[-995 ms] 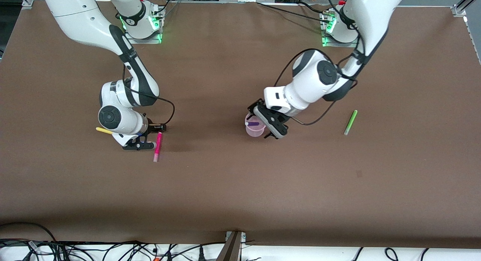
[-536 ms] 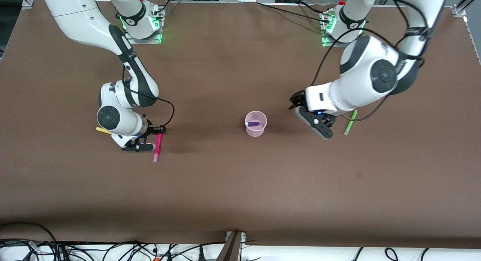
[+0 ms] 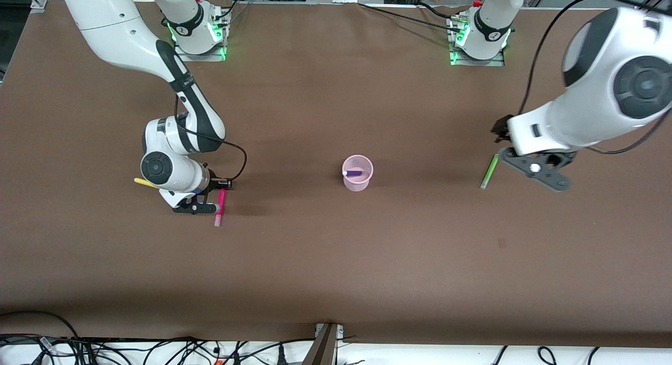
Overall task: Organize pens into pink holder with both arms
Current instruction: 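Return the left gripper to rest while the right gripper lifts the marker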
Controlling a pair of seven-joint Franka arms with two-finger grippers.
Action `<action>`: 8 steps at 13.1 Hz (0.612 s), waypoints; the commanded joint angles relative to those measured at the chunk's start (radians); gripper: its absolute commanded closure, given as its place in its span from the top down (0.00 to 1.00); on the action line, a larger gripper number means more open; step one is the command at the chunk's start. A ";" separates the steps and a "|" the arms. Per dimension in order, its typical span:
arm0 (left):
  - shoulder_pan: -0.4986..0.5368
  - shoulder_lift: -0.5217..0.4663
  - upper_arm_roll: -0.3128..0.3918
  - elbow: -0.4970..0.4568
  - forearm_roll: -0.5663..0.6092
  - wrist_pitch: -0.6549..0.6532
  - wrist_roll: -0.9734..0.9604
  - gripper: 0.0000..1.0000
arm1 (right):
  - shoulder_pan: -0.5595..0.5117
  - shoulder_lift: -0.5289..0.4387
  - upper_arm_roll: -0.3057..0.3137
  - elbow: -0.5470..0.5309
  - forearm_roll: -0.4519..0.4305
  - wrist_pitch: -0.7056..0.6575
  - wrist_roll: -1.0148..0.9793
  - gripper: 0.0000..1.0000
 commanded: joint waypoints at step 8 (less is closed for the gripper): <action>-0.259 -0.262 0.539 -0.155 -0.183 0.223 -0.209 1.00 | 0.002 0.025 0.011 0.150 0.035 -0.196 0.092 0.00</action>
